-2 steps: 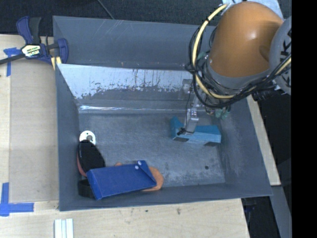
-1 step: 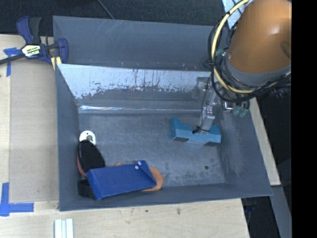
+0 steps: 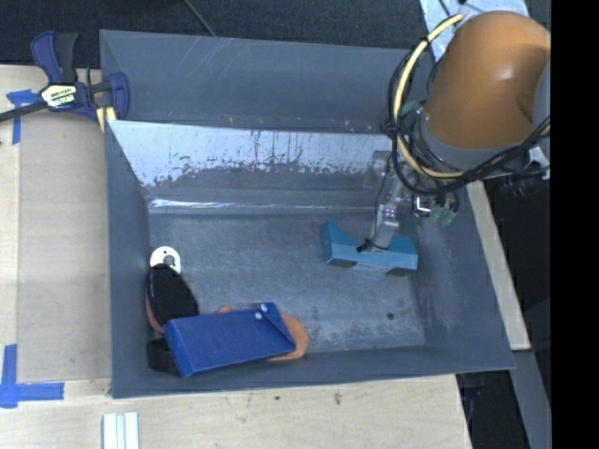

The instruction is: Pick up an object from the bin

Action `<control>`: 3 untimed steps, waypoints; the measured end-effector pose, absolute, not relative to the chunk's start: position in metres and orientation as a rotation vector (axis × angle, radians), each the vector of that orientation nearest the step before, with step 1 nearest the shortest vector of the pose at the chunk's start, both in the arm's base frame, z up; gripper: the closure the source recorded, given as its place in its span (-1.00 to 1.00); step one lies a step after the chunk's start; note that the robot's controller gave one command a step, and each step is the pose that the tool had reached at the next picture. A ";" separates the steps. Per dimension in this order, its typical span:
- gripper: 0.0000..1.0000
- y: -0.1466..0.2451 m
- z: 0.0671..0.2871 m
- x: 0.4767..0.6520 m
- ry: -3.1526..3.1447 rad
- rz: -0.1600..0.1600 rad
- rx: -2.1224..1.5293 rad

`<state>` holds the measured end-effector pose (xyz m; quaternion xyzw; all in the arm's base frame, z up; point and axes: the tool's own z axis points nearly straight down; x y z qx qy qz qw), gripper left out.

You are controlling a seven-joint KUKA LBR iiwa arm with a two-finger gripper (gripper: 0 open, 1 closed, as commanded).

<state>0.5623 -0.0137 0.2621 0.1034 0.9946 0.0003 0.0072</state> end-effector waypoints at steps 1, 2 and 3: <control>-1.00 -0.024 0.202 0.550 3.110 0.001 0.413; -1.00 -0.031 0.179 0.559 3.128 0.000 0.289; 1.00 -0.043 0.159 0.568 3.093 0.000 0.554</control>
Offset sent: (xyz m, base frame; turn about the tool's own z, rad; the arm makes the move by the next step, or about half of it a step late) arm -0.0018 -0.0181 -0.0864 -0.0270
